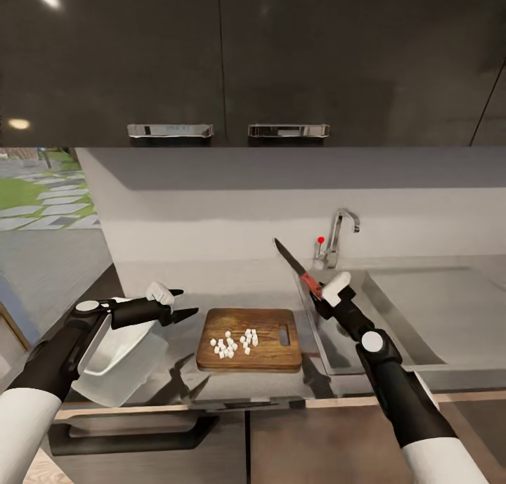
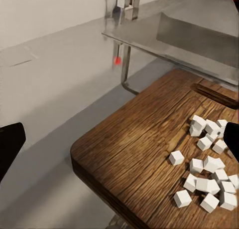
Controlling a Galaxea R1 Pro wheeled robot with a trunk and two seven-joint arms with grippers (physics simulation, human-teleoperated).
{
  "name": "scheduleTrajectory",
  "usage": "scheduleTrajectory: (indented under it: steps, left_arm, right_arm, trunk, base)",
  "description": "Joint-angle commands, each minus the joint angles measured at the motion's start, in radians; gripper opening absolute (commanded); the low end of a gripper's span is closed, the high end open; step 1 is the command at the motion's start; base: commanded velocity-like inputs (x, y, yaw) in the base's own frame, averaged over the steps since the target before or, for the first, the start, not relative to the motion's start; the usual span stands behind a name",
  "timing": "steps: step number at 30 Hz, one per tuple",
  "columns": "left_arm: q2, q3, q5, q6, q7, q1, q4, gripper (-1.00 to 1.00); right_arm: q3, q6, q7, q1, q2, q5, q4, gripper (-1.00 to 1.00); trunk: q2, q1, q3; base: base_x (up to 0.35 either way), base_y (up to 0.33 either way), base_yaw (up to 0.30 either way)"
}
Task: In the kitchen, take the Vidalia onion out of the sink, dice it on the chopping board with the paring knife, put the diced onion into the bowl on the countertop, then place both the paring knife and the chopping board into the sink.
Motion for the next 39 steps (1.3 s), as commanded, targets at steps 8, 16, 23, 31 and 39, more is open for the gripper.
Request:
scheduleTrajectory:
  steps: [8, 16, 23, 31, 39]
  left_arm:
    - [0.0, -0.003, 0.009, 0.01, 0.0, -0.001, -0.002, 1.0]
    - [-0.001, -0.003, 0.009, 0.01, -0.001, -0.002, -0.002, 1.0]
    - [-0.016, -0.004, 0.01, 0.006, -0.001, -0.002, -0.001, 1.0]
    - [-0.02, -0.003, 0.01, 0.005, 0.0, -0.001, 0.002, 1.0]
    - [-0.02, -0.003, 0.01, 0.005, -0.001, -0.002, 0.003, 1.0]
  right_arm:
    - [-0.011, 0.012, 0.004, 0.009, 0.001, -0.088, -0.001, -1.0]
    - [-0.011, 0.015, 0.005, 0.03, 0.001, -0.093, 0.005, -1.0]
    - [-0.012, 0.015, 0.005, 0.03, 0.001, -0.093, 0.007, -1.0]
    - [-0.012, 0.015, 0.004, 0.03, 0.001, -0.093, 0.007, -1.0]
    - [-0.012, 0.015, 0.004, 0.032, 0.001, -0.093, 0.01, -1.0]
  trunk:
    - [0.055, -0.031, 0.024]
    - [0.097, -0.054, 0.043]
    - [0.097, -0.054, 0.043]
    - [0.097, -0.054, 0.043]
    - [0.097, -0.054, 0.043]
  base:
    - [0.0, 0.0, 0.0]
    - [0.0, 0.0, 0.0]
    - [0.0, 0.0, 0.0]
    - [0.0, 0.0, 0.0]
    - [0.0, 0.0, 0.0]
